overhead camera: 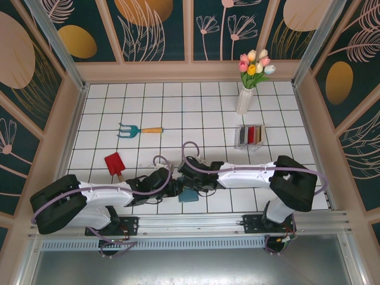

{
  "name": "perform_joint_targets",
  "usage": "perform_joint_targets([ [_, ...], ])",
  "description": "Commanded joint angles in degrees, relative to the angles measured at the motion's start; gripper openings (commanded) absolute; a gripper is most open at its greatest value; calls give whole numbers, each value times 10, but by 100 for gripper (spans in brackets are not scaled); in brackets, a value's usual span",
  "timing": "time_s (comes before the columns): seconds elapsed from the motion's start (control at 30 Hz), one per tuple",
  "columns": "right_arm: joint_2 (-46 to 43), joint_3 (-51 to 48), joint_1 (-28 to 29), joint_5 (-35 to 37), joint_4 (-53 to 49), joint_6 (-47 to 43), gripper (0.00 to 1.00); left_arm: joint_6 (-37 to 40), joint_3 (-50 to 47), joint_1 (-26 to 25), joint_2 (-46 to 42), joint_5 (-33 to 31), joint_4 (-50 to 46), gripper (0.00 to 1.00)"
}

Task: Put the credit cards into the card holder
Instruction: Close the button on the card holder.

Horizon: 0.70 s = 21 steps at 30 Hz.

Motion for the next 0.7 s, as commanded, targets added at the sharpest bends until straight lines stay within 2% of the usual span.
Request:
perform_joint_targets([
  [0.0, 8, -7, -2, -23, 23, 3, 0, 10, 8, -3, 18, 13, -9, 26],
  [0.3, 33, -7, 1, -23, -7, 14, 0, 6, 8, -3, 10, 2, -21, 24],
  [0.53, 35, -57, 8, -61, 44, 37, 0, 0, 6, -3, 5, -2, -20, 24],
  [0.67, 31, -72, 29, -47, 36, 45, 0, -9, 5, -4, 3, -4, -19, 23],
])
